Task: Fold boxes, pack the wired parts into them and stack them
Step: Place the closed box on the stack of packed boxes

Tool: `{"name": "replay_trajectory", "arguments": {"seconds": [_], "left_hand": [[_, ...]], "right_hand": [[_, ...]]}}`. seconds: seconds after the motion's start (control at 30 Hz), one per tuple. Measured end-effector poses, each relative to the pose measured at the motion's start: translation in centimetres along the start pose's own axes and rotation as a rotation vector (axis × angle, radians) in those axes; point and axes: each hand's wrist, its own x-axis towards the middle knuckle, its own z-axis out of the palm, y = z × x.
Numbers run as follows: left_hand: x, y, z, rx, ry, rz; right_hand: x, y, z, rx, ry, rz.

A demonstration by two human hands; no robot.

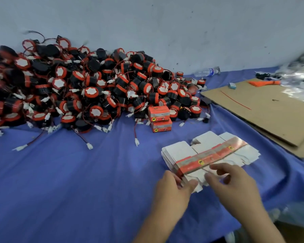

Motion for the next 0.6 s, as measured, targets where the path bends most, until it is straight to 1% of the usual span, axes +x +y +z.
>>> {"name": "replay_trajectory", "arguments": {"seconds": [0.07,0.17,0.37,0.43,0.5,0.6], "left_hand": [[-0.8,0.2,0.9,-0.049,0.060,0.000],[-1.5,0.6,1.4,-0.130,0.043,-0.008],[-2.1,1.5,1.1,-0.333,0.066,-0.053],[-2.5,1.8,0.7,-0.402,0.048,-0.056],[-3.1,2.0,0.1,-0.441,0.035,-0.023],[-4.6,2.2,-1.4,-0.560,0.027,0.034]], "right_hand": [[-0.9,0.2,0.1,-0.028,0.011,-0.022],[-1.4,0.3,0.1,-0.045,0.002,-0.027],[-1.9,0.1,0.1,0.023,-0.064,-0.057],[-2.0,-0.1,0.0,0.068,-0.078,-0.051],[-2.2,-0.5,-0.4,0.125,-0.058,-0.052],[-2.9,-1.7,-1.4,0.254,-0.045,-0.108]]}}
